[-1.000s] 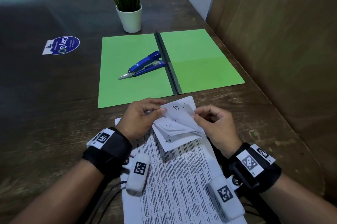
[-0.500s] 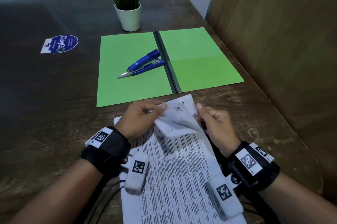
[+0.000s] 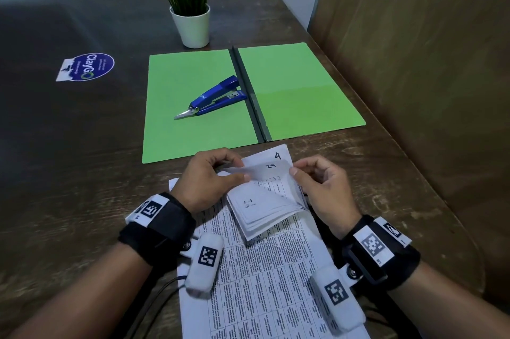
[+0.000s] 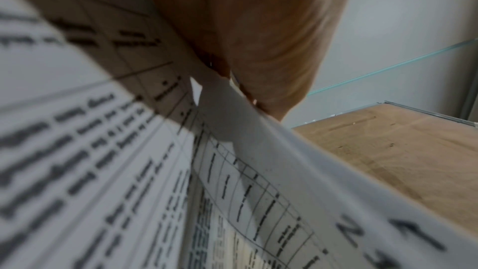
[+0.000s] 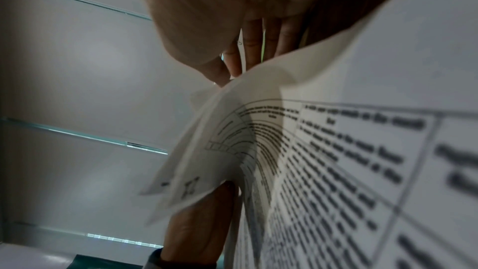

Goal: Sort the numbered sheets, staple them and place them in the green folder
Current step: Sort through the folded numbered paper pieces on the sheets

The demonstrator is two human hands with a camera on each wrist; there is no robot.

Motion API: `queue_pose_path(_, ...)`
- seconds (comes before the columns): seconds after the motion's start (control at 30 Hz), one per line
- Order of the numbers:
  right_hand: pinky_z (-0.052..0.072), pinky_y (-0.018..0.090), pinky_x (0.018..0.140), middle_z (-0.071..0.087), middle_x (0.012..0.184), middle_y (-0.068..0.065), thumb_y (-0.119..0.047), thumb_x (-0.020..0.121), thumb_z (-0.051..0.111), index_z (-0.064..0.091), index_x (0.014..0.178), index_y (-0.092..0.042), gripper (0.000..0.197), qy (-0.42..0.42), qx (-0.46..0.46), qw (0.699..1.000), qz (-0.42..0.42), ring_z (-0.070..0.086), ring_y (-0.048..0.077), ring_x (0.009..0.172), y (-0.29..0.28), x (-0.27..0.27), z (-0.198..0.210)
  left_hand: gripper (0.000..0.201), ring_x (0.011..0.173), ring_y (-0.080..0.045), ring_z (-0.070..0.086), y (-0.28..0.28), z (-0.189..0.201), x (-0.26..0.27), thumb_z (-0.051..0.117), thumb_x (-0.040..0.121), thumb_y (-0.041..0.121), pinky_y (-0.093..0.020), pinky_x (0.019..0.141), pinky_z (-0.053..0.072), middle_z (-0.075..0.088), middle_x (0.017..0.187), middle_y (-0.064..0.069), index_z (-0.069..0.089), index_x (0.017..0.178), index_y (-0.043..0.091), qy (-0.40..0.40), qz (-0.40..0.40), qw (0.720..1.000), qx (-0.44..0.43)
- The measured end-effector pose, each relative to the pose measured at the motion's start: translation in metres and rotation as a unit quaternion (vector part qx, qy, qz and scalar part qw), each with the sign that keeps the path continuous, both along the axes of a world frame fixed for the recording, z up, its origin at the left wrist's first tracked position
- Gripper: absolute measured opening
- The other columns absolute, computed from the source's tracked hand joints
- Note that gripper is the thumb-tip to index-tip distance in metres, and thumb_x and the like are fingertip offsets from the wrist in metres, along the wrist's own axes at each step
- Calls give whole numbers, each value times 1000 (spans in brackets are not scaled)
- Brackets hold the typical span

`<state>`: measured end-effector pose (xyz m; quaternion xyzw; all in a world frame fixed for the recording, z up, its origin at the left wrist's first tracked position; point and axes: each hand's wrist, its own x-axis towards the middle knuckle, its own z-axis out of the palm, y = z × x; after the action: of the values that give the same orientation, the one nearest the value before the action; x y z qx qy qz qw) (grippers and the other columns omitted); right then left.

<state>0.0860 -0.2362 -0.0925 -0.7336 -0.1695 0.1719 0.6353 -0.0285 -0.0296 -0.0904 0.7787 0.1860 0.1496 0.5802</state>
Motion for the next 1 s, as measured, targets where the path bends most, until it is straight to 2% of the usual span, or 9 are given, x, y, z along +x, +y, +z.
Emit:
queue_pose_path(0.2, 46, 30, 62, 69, 81, 12, -12, 90, 71, 70, 81, -16, 9, 45, 25, 999, 4, 58, 17, 70, 0, -2, 3, 13, 97, -17, 71, 1, 0, -1, 84, 77, 13, -29, 87, 56, 77, 91, 2, 76, 70, 22, -7, 15, 1000, -1)
queue_pose_path(0.27, 47, 37, 67, 67, 86, 22, -15, 91, 69, 70, 79, -17, 12, 50, 25, 998, 2, 57, 23, 73, 1, -1, 4, 10, 95, -10, 71, 1, 1, -1, 81, 80, 12, -20, 82, 55, 77, 91, 7, 78, 74, 18, -13, 13, 1000, -7)
queue_pose_path(0.37, 51, 43, 73, 71, 90, 17, -17, 93, 68, 71, 77, -22, 17, 51, 23, 998, 4, 61, 24, 78, 1, -1, 3, 8, 91, -4, 71, 0, 1, 0, 75, 86, 12, -13, 79, 52, 78, 91, 12, 80, 79, 13, -21, 10, 1000, -22)
queue_pose_path(0.5, 51, 28, 65, 71, 81, 3, -14, 86, 76, 71, 81, -19, 8, 28, 25, 999, 15, 61, 12, 72, 0, -3, 6, 11, 94, -3, 72, 2, -1, 1, 72, 90, 16, -20, 86, 56, 78, 94, 14, 80, 83, 16, -11, 15, 1000, -3)
queue_pose_path(0.6, 54, 19, 67, 72, 89, 4, -8, 77, 83, 69, 90, -13, 21, 19, 10, 999, 30, 63, 10, 78, -1, -5, 8, 16, 94, -1, 71, 1, 0, 1, 69, 93, 19, -16, 84, 53, 78, 95, 13, 80, 81, 16, -6, 17, 1000, 6)
queue_pose_path(0.73, 56, 25, 74, 73, 99, -2, -13, 65, 91, 67, 98, -22, 42, 19, -9, 999, 48, 66, 12, 88, -2, -5, 9, 33, 96, 3, 70, 0, 4, 1, 59, 98, 34, -14, 78, 52, 79, 95, 9, 82, 86, 14, 22, 17, 1000, 6)
queue_pose_path(0.8, 58, 31, 75, 73, 101, -1, -13, 62, 93, 65, 99, -24, 47, 12, 10, 999, 46, 66, 14, 88, -2, -6, 6, 26, 98, 2, 69, 0, 4, 1, 63, 95, 34, -15, 82, 52, 78, 98, 11, 82, 89, 17, 28, 18, 999, -6)
queue_pose_path(0.87, 54, 30, 63, 73, 99, 4, -12, 64, 92, 64, 97, -22, 45, 26, 27, 999, 39, 65, 14, 82, -1, -7, 4, 8, 98, -5, 71, 0, 1, 2, 76, 86, 29, -24, 87, 56, 78, 102, 11, 80, 89, 23, 35, 14, 999, -14)
queue_pose_path(1.0, 46, 22, 48, 68, 85, 8, -6, 73, 86, 67, 84, -16, 24, 34, 26, 998, 36, 58, 9, 62, -1, -5, 1, 16, 93, -13, 73, 1, -3, 1, 87, 75, 20, -39, 89, 60, 78, 101, 7, 76, 86, 26, 40, 10, 999, -12)
